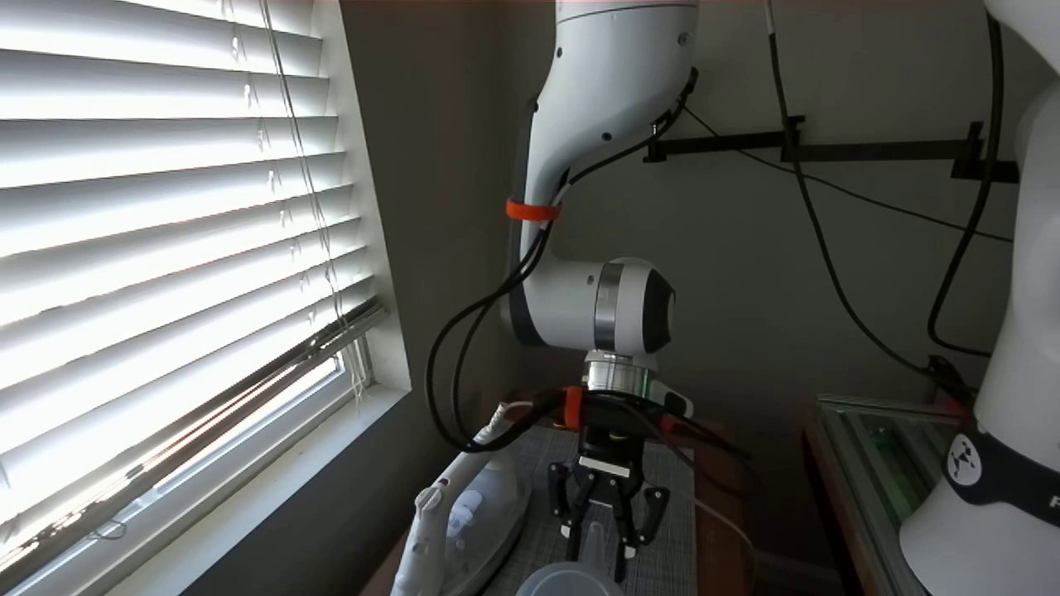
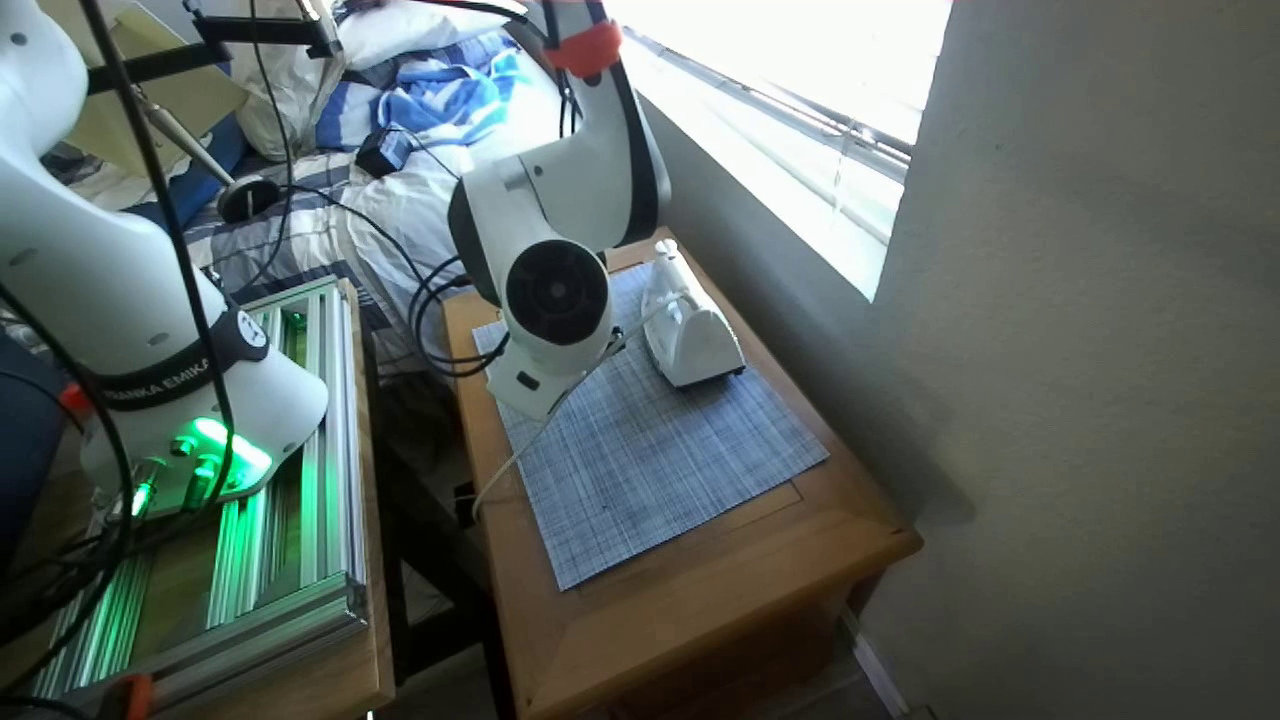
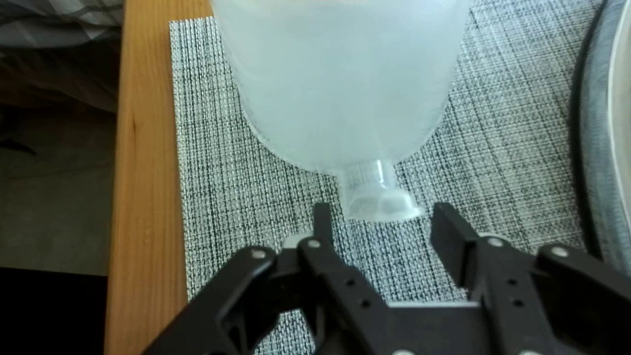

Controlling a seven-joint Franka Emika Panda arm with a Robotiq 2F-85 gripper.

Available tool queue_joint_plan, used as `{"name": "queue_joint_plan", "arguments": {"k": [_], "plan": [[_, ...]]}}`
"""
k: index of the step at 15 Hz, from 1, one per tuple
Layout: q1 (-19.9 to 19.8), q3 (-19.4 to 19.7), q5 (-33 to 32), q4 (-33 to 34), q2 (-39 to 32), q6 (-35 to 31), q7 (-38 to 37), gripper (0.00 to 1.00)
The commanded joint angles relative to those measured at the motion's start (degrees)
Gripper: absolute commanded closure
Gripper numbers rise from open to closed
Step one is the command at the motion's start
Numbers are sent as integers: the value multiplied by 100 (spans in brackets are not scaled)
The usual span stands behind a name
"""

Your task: Pick up the clear measuring cup and place it the right side up on the blue mat

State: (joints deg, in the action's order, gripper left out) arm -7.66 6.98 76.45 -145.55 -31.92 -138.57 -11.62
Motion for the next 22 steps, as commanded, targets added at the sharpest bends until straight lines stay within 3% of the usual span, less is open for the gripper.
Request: {"name": "queue_joint_plan", "arguments": {"k": [1, 2, 5, 8, 9, 11, 16, 22], "plan": [[-53, 51, 219, 142, -114, 171, 242, 32], [-54, 49, 224, 154, -117, 174, 246, 26], [-52, 43, 206, 198, -124, 225, 251, 25], [-26, 42, 183, 243, -134, 233, 242, 33], [-21, 41, 175, 255, -137, 243, 242, 38], [-14, 46, 167, 263, -148, 237, 246, 62], [-10, 74, 150, 199, -60, 213, 244, 97], [80, 178, 9, -54, 311, 93, 63, 94]]}}
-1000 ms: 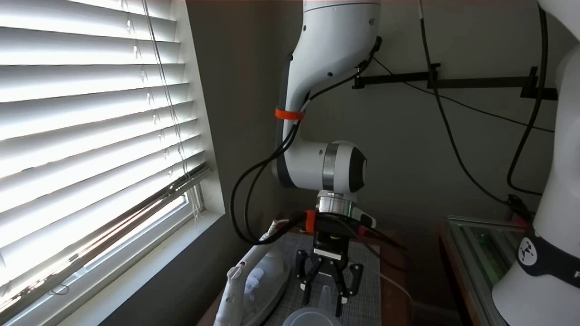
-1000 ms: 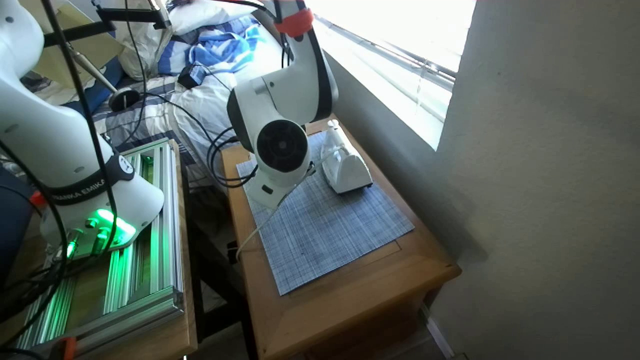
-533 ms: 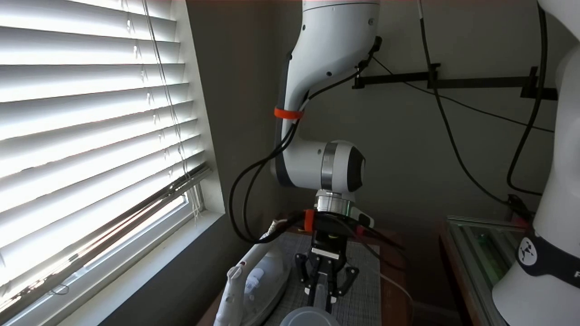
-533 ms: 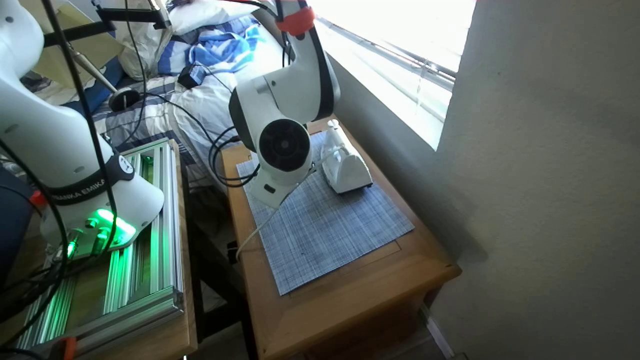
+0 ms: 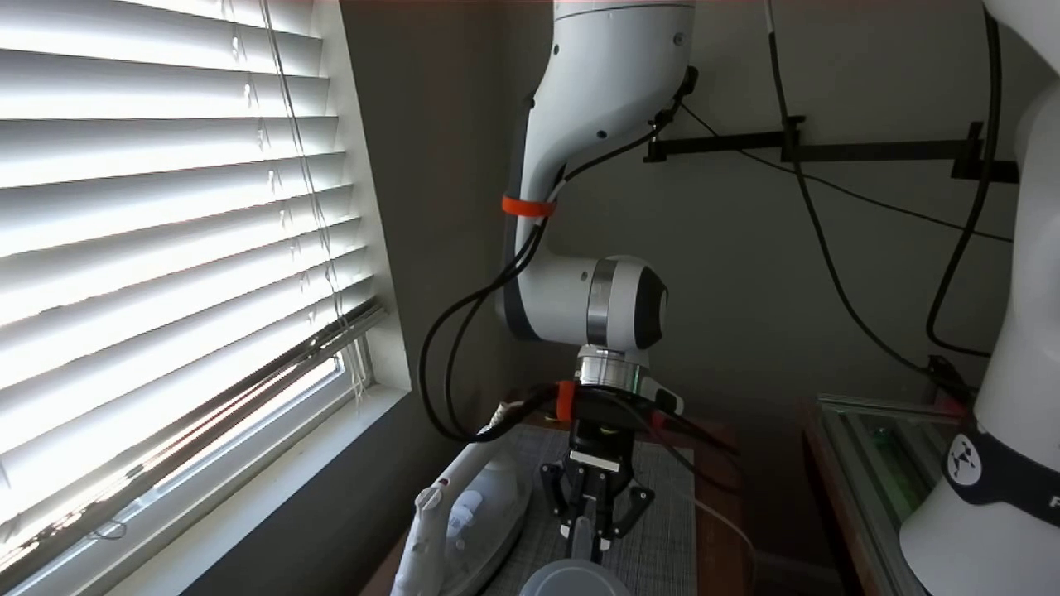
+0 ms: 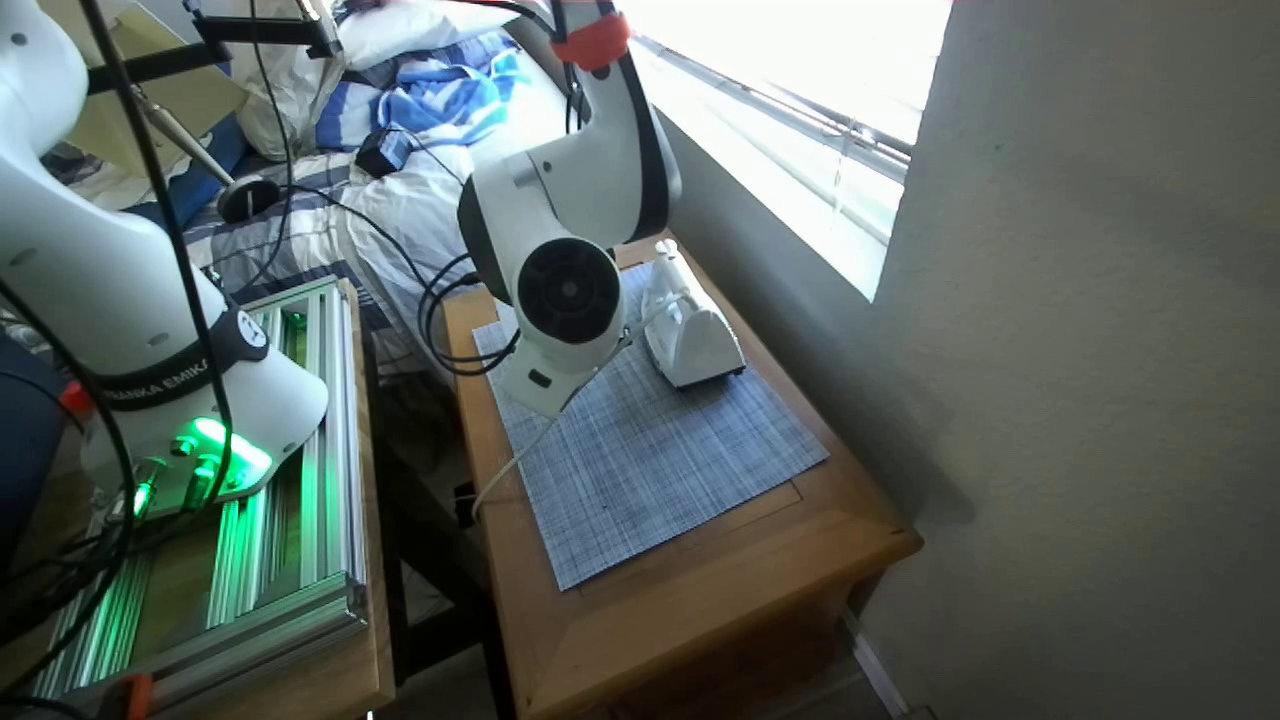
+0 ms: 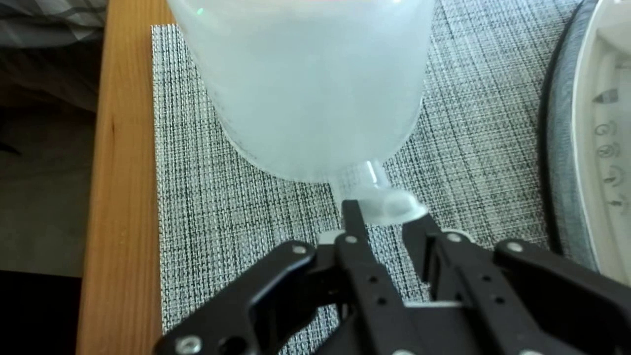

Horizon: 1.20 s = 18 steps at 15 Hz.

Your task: Pick up the clear measuring cup and place it the right side up on the blue mat

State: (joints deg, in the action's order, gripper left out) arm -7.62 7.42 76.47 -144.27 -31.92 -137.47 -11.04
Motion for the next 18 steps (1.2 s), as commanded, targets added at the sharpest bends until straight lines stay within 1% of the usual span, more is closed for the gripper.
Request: {"name": "queue_joint_plan", "arguments": {"k": [1, 5, 8, 10, 14, 17, 18], "plan": [[104, 158, -12, -247, 418, -56, -29, 94], [297, 239, -107, -664, 1083, -363, -287, 94], [509, 222, -208, -948, 1552, -932, -636, 94], [631, 188, -295, -1101, 1787, -1334, -998, 94], [778, 96, -479, -1392, 2206, -1868, -1526, 94], [844, 29, -669, -1591, 2473, -2242, -1903, 94], [817, -19, -641, -1289, 2189, -2282, -1900, 94]]}}
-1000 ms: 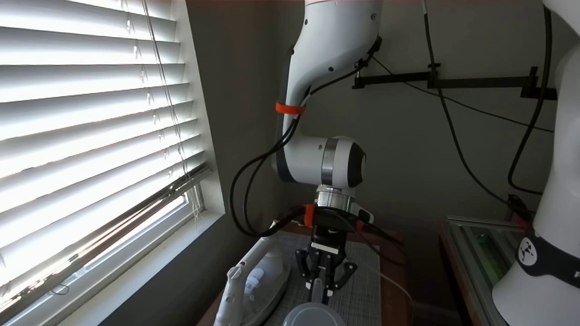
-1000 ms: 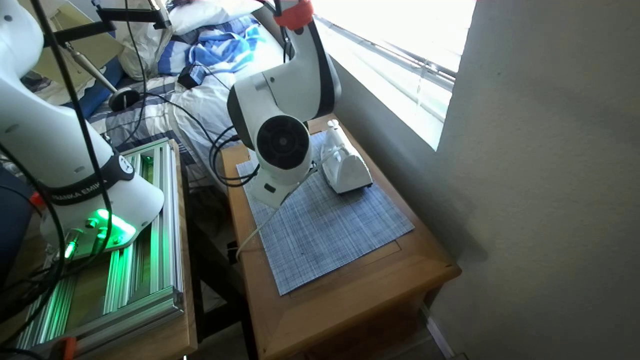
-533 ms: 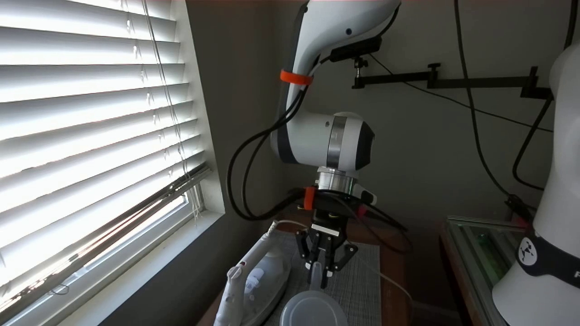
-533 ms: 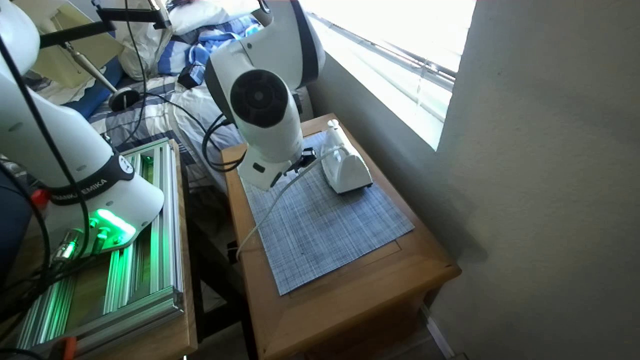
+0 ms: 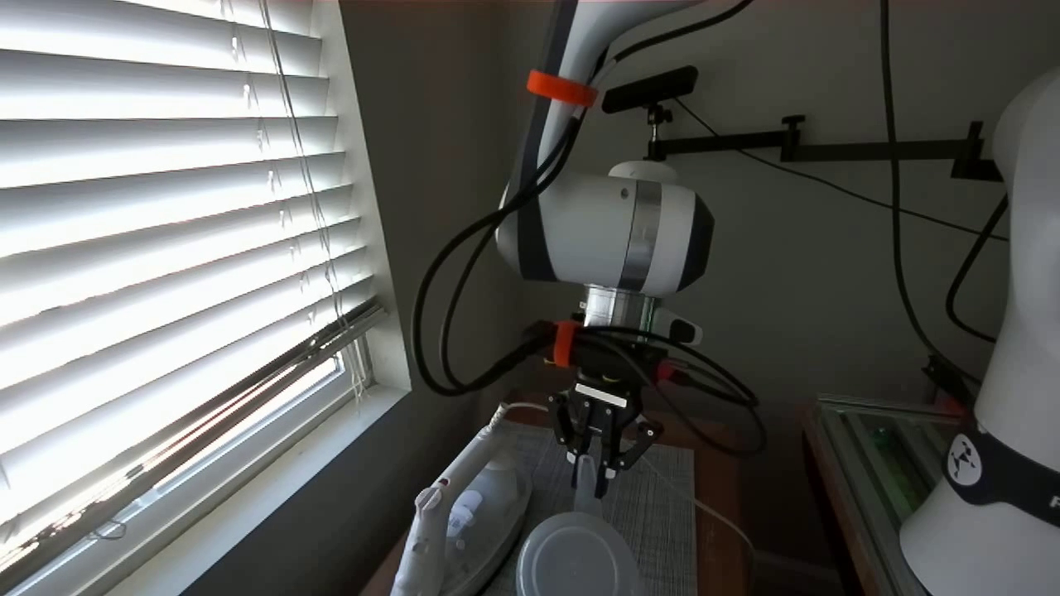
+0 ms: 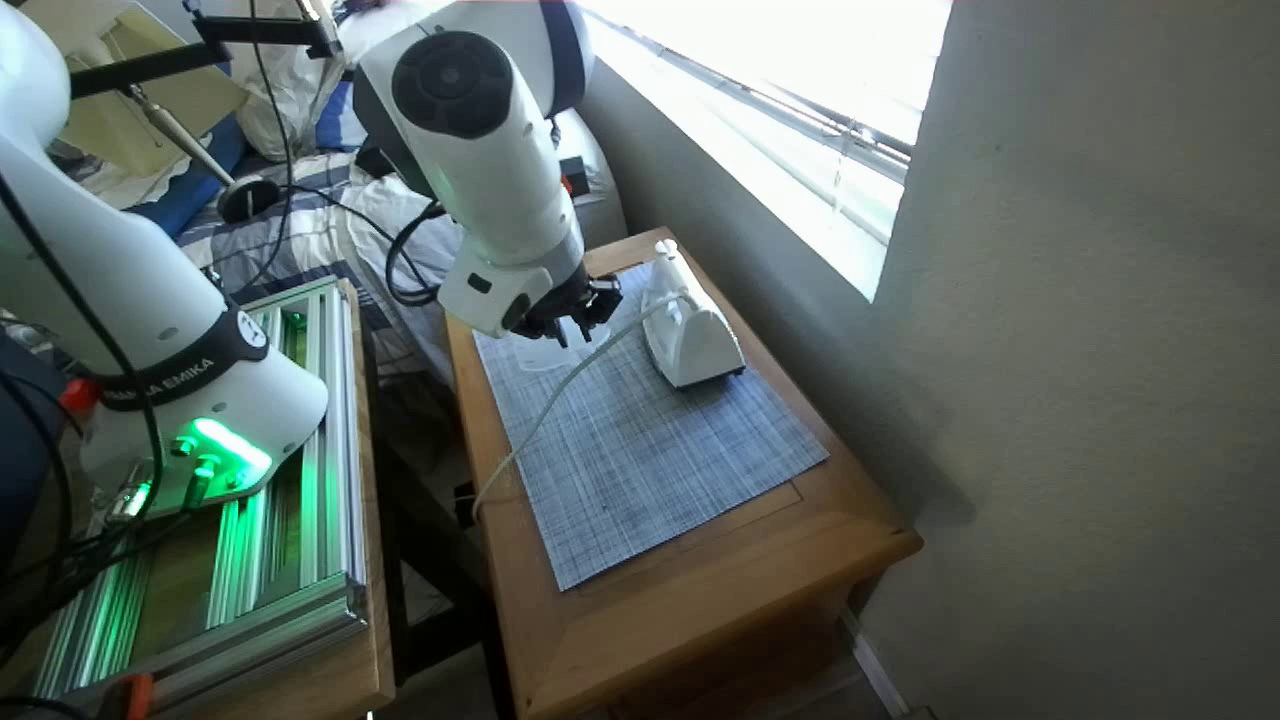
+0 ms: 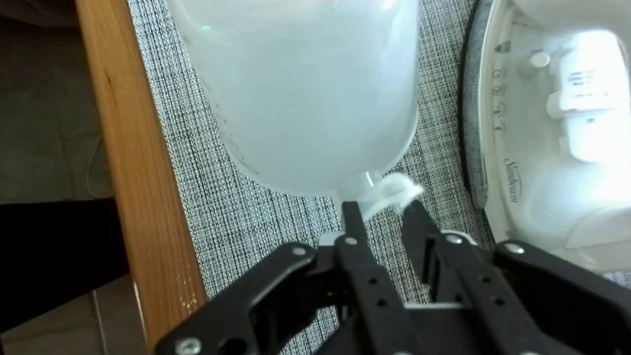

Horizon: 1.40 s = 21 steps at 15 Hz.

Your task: Pick up the clear measuring cup and place it the right side up on the blue mat

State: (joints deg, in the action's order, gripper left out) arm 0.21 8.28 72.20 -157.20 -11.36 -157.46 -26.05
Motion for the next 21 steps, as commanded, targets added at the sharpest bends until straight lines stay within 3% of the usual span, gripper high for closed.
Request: {"name": "queue_joint_plan", "arguments": {"k": [1, 4, 6, 12, 19, 20, 21], "plan": [[34, -135, -245, -21, 201, -358, -453, 94], [162, -95, -348, -251, 536, -548, -637, 94], [99, -235, -307, -1, 265, -774, -714, 94], [620, -84, -319, -35, 251, -1459, -1069, 94], [1159, 85, -107, 2, 151, -2112, -954, 94], [743, -323, -143, 10, 156, -2226, -927, 94], [1183, 94, 4, 8, 241, -2115, -720, 94]]}}
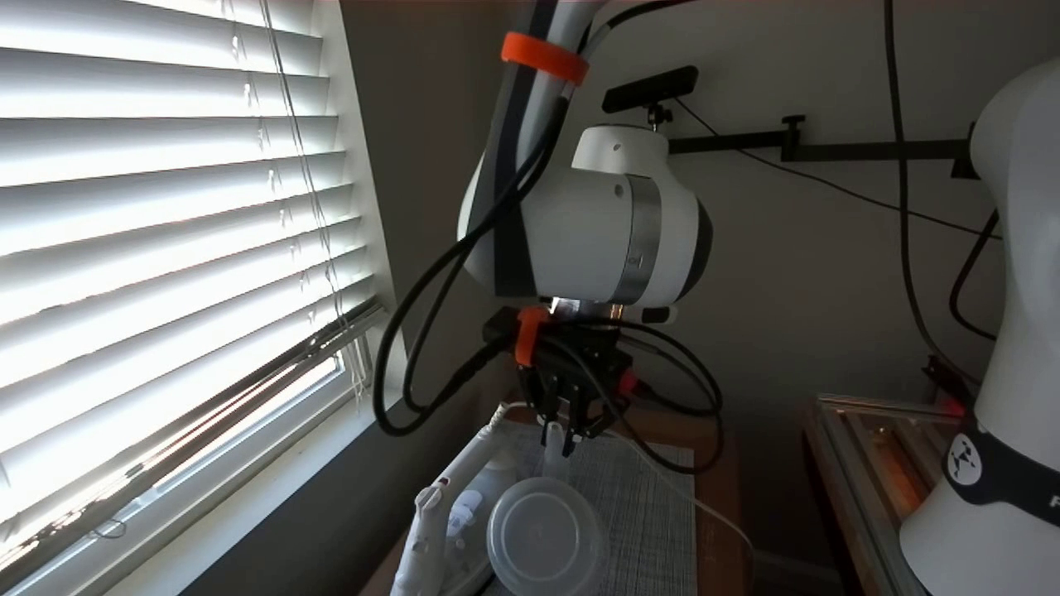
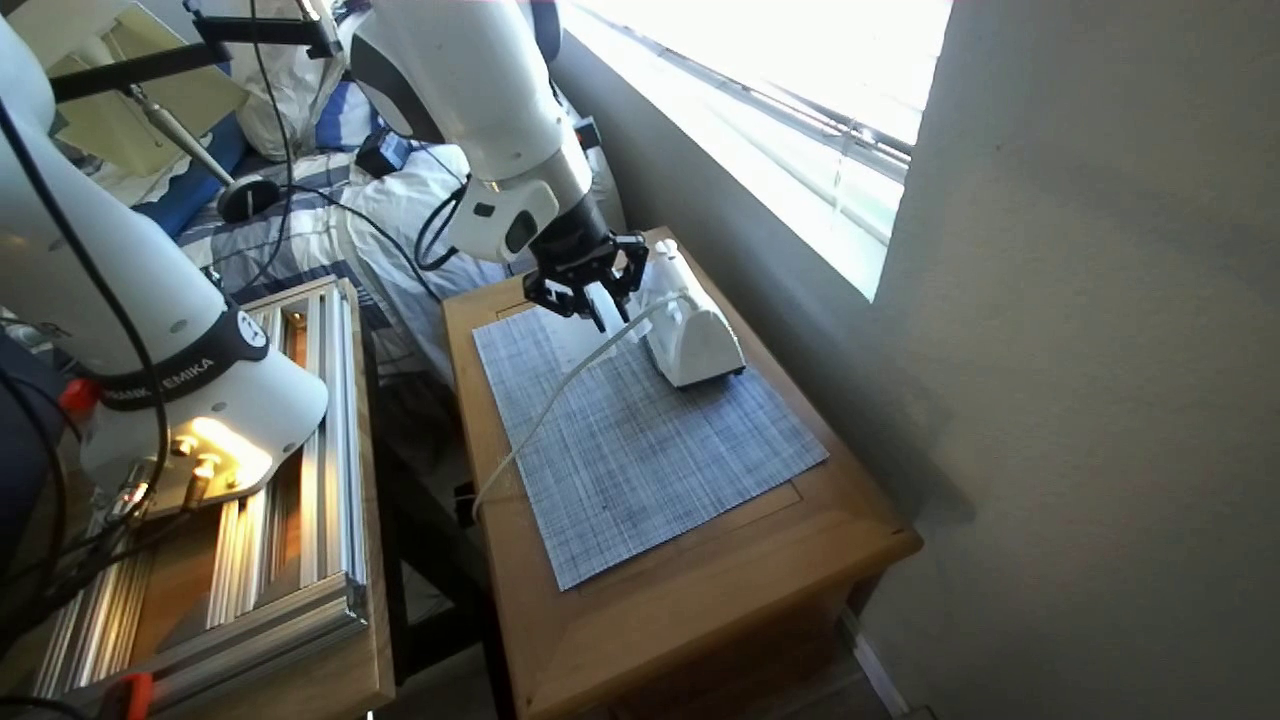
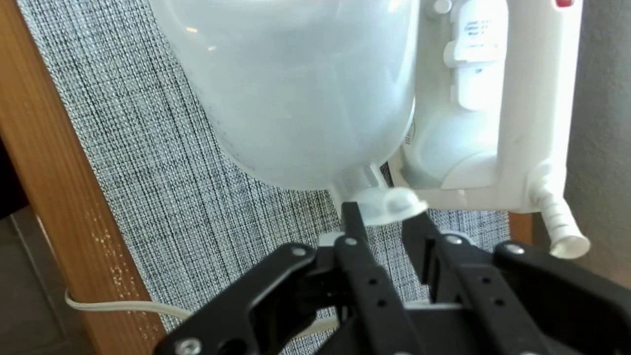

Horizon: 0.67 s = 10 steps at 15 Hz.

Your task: Pick up the clear measuring cup and place it the right side up on the blue mat

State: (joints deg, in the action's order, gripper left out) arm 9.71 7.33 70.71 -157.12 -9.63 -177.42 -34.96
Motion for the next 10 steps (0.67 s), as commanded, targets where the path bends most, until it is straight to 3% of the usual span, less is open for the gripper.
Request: {"name": "queue_joint_plan", "arguments": {"k": [1, 10], "plan": [[228, 198, 188, 0, 101, -94, 260, 94], [334, 515, 274, -44, 511, 35, 980, 94]]}}
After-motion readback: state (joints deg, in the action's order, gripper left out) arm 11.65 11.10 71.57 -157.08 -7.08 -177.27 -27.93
